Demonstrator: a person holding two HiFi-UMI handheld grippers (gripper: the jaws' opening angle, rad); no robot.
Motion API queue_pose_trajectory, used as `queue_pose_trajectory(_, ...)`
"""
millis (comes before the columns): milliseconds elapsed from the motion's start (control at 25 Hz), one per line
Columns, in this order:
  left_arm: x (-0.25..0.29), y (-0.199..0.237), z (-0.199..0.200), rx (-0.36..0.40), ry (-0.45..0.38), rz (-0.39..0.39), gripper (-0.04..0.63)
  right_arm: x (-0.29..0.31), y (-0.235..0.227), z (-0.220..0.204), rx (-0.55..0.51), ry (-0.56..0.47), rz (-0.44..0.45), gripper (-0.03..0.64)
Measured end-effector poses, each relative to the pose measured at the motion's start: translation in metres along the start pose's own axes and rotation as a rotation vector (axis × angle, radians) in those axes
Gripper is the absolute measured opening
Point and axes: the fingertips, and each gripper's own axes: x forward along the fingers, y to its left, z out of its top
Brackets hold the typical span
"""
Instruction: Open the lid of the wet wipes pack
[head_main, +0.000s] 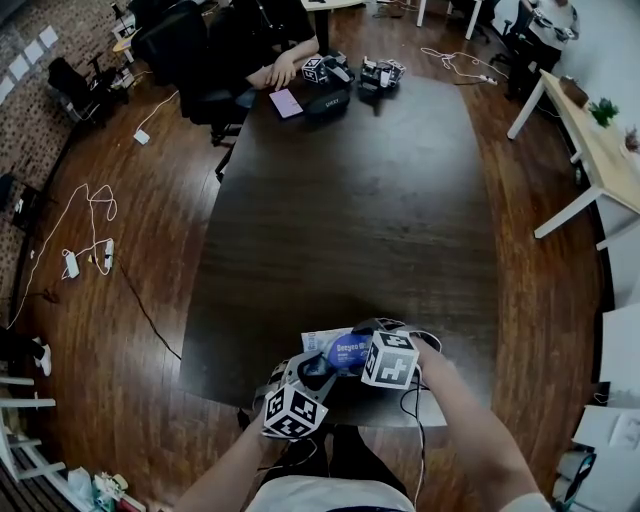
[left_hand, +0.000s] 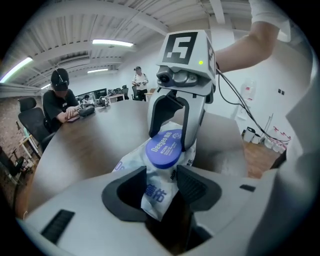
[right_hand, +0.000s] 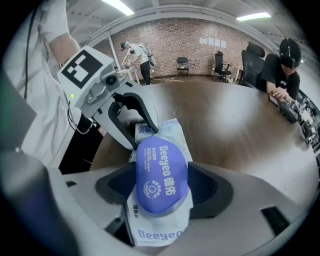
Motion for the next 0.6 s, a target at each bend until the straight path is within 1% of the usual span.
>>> queue_pose_trajectory(200, 0.0013, 0.0013, -0.0007, -0.005, -0.001, -0.002, 0.189, -0.0018, -0.0047, 0.0025, 0.057, -0.016, 0.076, 0.330)
queue_pose_trajectory(400, 0.0031, 0.0013, -0.0012, 0.004, -0.008, 0.001, 0.189, -0.0026, -0.0096, 0.0019, 0.157, -0.068, 0.160, 0.330)
queue_pose_trajectory(480, 0.0032, 0.0013, -0.0015, 0.002, -0.012, 0.001, 0.189, -0.0047, -0.0102, 0.0027, 0.164, -0.064, 0.172, 0.330)
queue_pose_trajectory(600, 0.0028, 0.0012, -0.0020, -0.004, -0.017, 0.001, 0.189, -0.0064, -0.0100, 0.0027, 0.145, -0.051, 0.156, 0.331)
